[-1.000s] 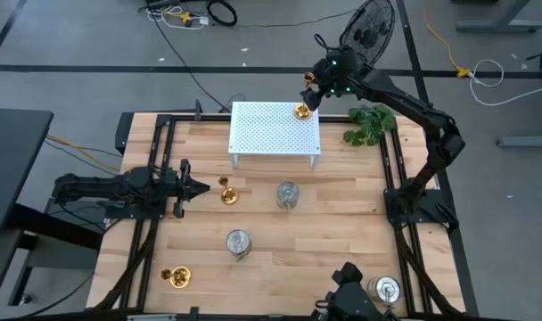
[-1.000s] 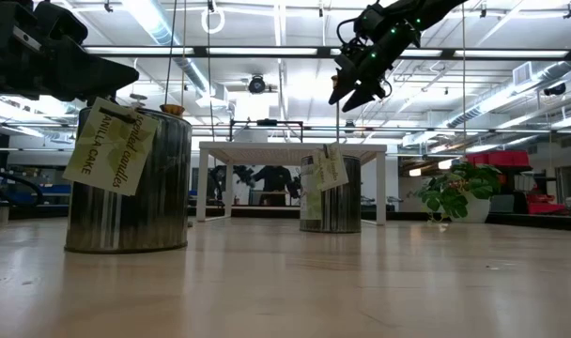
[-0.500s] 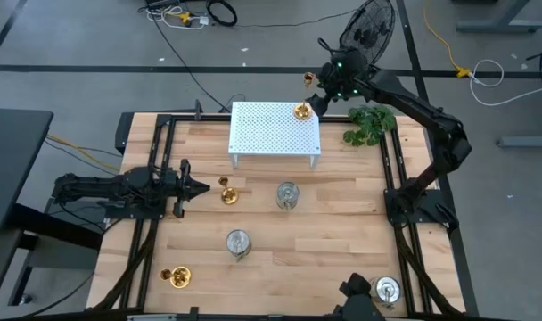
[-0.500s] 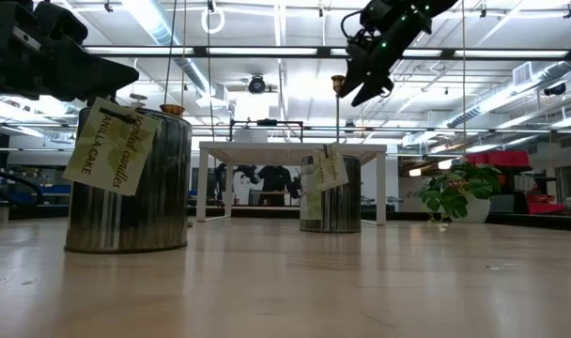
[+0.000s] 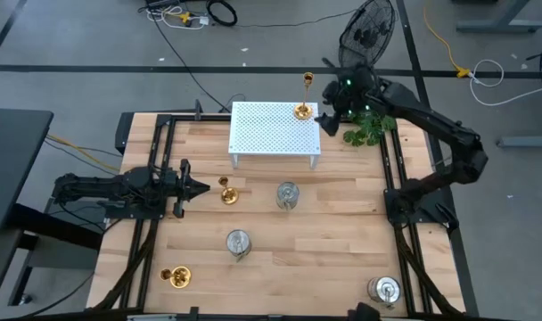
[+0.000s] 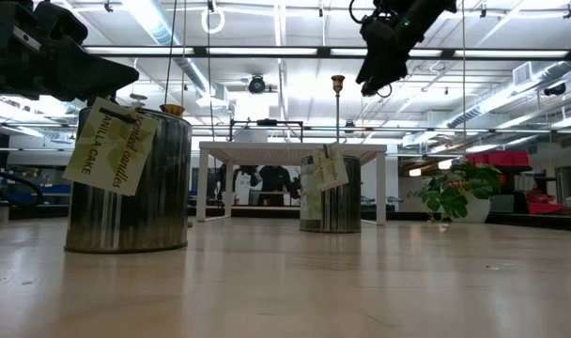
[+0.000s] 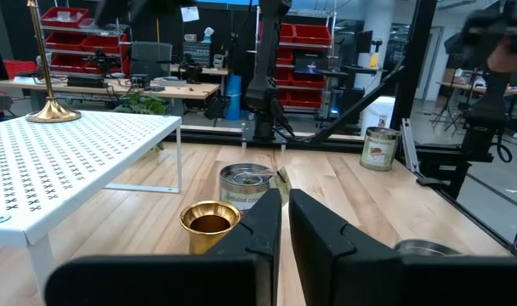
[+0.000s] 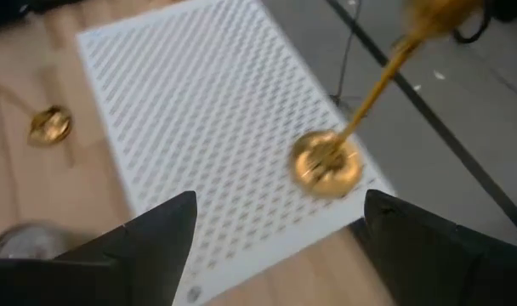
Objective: Pick & Place candle stick holders
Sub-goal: Put the right scented candle can on the shelf
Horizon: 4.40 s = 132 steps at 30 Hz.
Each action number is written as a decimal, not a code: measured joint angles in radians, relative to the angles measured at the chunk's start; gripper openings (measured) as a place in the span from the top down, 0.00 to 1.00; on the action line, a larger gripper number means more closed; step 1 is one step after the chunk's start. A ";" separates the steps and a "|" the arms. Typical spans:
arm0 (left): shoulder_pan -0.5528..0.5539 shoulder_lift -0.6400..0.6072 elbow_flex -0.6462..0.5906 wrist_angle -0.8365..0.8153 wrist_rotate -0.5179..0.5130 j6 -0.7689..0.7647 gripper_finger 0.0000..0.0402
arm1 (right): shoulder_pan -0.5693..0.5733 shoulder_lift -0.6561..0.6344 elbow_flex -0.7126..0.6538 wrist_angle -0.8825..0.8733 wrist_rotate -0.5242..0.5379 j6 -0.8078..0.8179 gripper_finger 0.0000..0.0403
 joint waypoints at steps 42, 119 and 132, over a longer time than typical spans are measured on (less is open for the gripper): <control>0.000 0.000 0.000 0.000 0.000 0.000 0.92 | 0.426 -0.091 -0.232 0.078 -0.003 -0.025 0.15; 0.000 0.000 0.000 0.000 0.000 0.000 0.92 | 1.131 -0.094 -0.232 -0.249 -0.233 -0.268 0.15; 0.000 0.000 0.000 0.000 0.000 0.000 0.92 | 1.355 -0.048 -0.231 -0.241 -0.235 -0.447 0.15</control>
